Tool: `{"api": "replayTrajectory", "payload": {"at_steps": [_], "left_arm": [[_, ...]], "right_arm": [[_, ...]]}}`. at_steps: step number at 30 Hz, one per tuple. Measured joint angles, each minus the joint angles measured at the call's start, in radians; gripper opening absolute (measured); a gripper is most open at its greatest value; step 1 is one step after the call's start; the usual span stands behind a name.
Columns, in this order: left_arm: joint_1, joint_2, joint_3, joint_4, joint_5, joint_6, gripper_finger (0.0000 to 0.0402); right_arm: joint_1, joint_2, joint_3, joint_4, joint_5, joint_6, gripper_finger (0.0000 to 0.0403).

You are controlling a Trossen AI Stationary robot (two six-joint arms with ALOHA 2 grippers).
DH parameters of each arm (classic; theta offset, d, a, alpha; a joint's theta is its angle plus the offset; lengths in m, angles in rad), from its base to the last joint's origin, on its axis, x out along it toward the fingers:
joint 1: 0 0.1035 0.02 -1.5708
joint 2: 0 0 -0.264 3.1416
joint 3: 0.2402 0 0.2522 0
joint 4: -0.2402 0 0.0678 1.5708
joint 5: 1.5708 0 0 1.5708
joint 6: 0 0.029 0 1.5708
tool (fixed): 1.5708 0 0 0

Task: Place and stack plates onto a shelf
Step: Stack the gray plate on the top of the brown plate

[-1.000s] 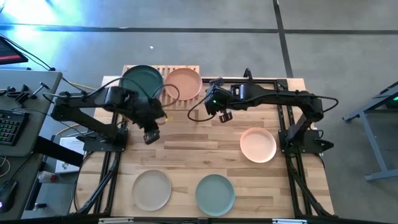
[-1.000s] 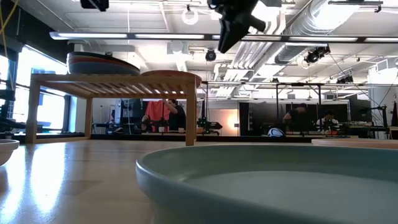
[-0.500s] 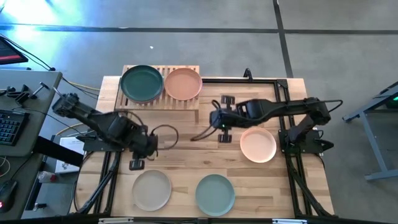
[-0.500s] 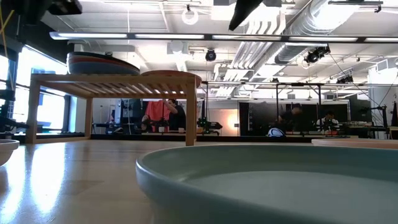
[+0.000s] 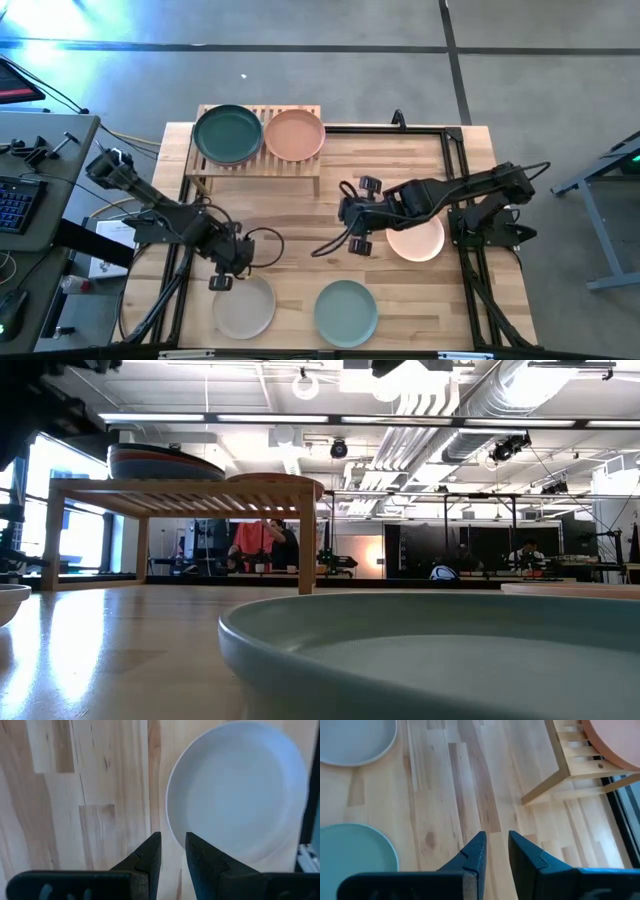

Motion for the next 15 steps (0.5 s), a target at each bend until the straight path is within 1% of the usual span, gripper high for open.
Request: {"api": "replayTrajectory", "payload": {"at_steps": [10, 15], "left_arm": [[-0.023, 0.000, -0.133, 0.164, 0.002, -0.098, 0.0078], [-0.032, 0.000, -0.186, 0.234, 0.003, -0.107, 0.0078]], "right_arm": [[0.004, 0.000, 0.000, 0.006, 0.001, 0.022, 0.0057], [0.004, 0.001, 0.000, 0.008, 0.004, 0.022, 0.0057]]}}
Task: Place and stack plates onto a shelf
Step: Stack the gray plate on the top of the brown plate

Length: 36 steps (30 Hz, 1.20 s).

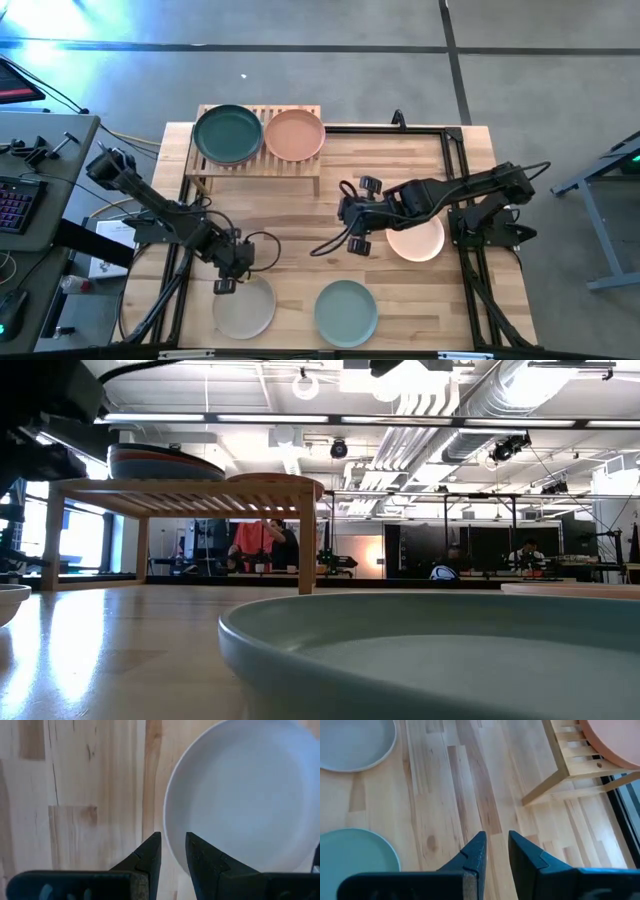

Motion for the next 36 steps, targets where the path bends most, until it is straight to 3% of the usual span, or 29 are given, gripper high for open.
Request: {"api": "replayTrajectory", "payload": {"at_steps": [22, 36], "left_arm": [[-0.030, 0.016, -0.077, 0.105, 0.006, -0.050, 0.0078], [-0.033, 0.107, -0.076, 0.153, 0.005, -0.056, 0.0078]], "right_arm": [[0.000, 0.042, -0.011, 0.049, 0.001, 0.003, 0.0057], [0.000, 0.042, -0.011, 0.059, 0.003, 0.003, 0.0057]]}}
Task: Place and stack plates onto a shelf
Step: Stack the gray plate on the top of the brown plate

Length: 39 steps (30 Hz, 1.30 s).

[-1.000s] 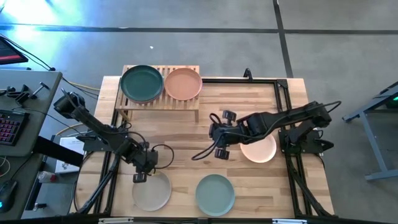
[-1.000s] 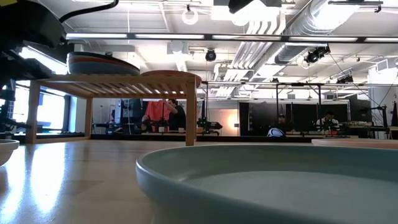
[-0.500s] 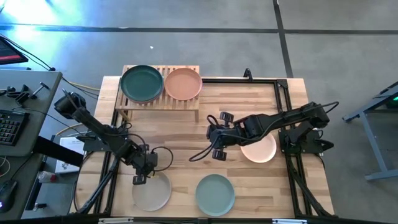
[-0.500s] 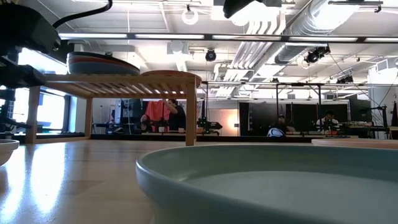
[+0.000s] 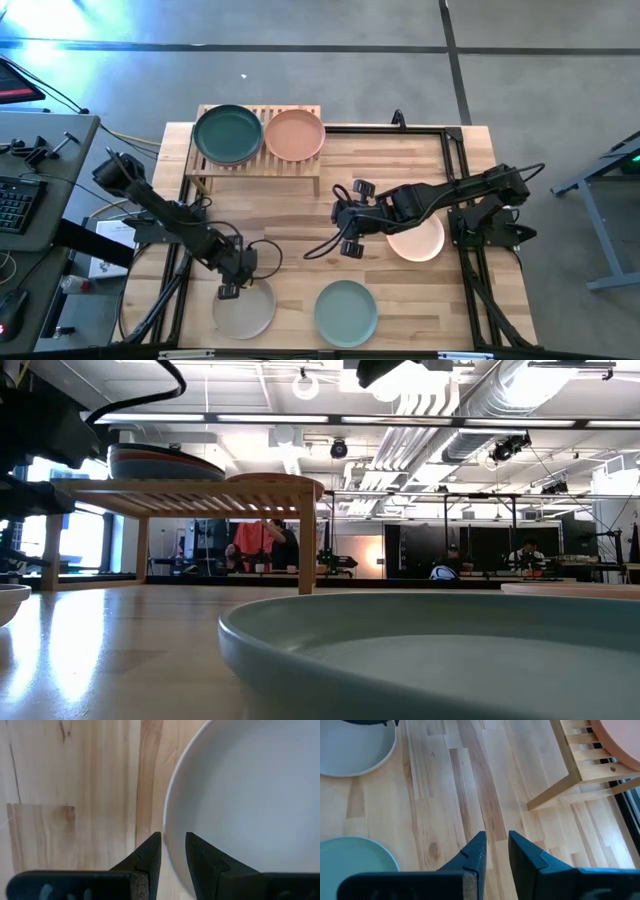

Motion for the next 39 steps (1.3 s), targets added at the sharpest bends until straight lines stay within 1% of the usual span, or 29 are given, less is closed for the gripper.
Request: {"api": "replayTrajectory", "payload": {"at_steps": [16, 19, 24, 27, 30, 33, 39], "left_arm": [[0.000, 0.096, 0.001, 0.017, 0.005, -0.012, 0.0075], [0.000, 0.096, 0.002, 0.018, 0.009, -0.012, 0.0059], [0.001, 0.095, 0.003, 0.019, 0.025, -0.014, 0.0011], [0.001, 0.095, 0.003, 0.019, 0.045, -0.012, 0.0007], [0.005, 0.096, 0.003, 0.012, 0.097, -0.002, 0.0004], [0.009, 0.097, 0.023, -0.024, 0.123, 0.008, 0.0003], [0.046, 0.097, 0.087, -0.139, 0.112, 0.037, 0.0001]], "right_arm": [[0.000, 0.000, 0.000, -0.002, -0.005, 0.000, 0.0057], [0.000, 0.000, 0.000, -0.002, -0.019, 0.000, 0.0057], [0.000, 0.000, 0.000, -0.001, -0.021, 0.000, 0.0057], [0.000, 0.000, 0.000, 0.000, -0.021, 0.000, 0.0057], [0.000, 0.000, 0.000, 0.000, -0.021, 0.000, 0.0057], [0.000, 0.000, 0.000, 0.000, -0.021, 0.000, 0.0057], [0.000, 0.000, 0.000, 0.001, -0.022, 0.000, 0.0057]]}}
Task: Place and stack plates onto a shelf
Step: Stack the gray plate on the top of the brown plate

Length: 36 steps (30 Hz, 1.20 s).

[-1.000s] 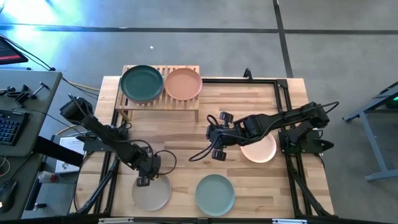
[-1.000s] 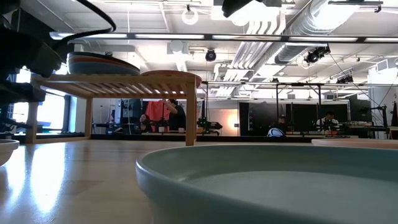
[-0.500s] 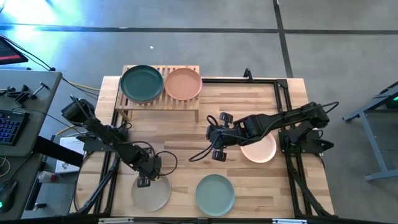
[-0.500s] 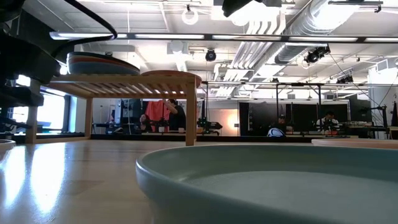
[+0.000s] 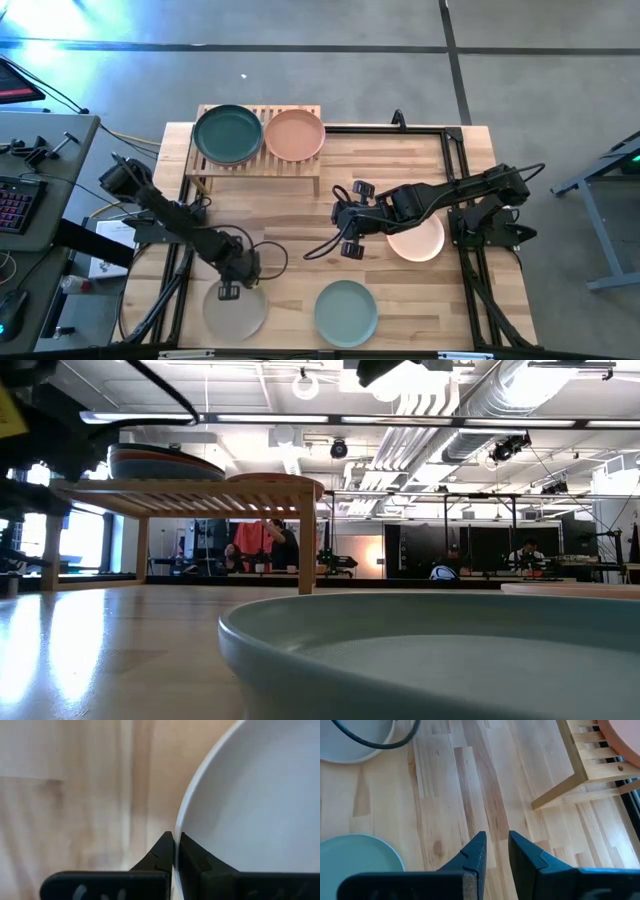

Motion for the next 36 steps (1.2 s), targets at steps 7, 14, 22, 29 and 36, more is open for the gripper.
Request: {"api": "replayTrajectory", "payload": {"at_steps": [7, 14, 22, 29, 36], "left_arm": [[0.083, 0.000, 0.088, -0.166, -0.064, 0.087, 0.0001], [0.180, 0.000, 0.184, -0.230, -0.073, 0.150, 0.0001], [0.281, 0.000, 0.318, -0.339, -0.125, 0.116, 0.0001], [0.393, 0.000, 0.460, -0.475, -0.229, -0.012, 0.0001], [0.515, -0.001, 0.553, -0.452, -0.261, -0.054, 0.0001]], "right_arm": [[0.000, 0.000, 0.000, 0.002, 0.033, -0.001, 0.0057], [0.000, 0.000, 0.000, 0.001, 0.037, 0.017, 0.0077], [-0.002, -0.001, 0.002, -0.067, 0.131, 0.035, 0.0130], [-0.041, -0.014, 0.003, -0.118, 0.151, 0.114, 0.0138], [-0.094, -0.023, 0.004, -0.064, 0.076, 0.202, 0.0138]]}}
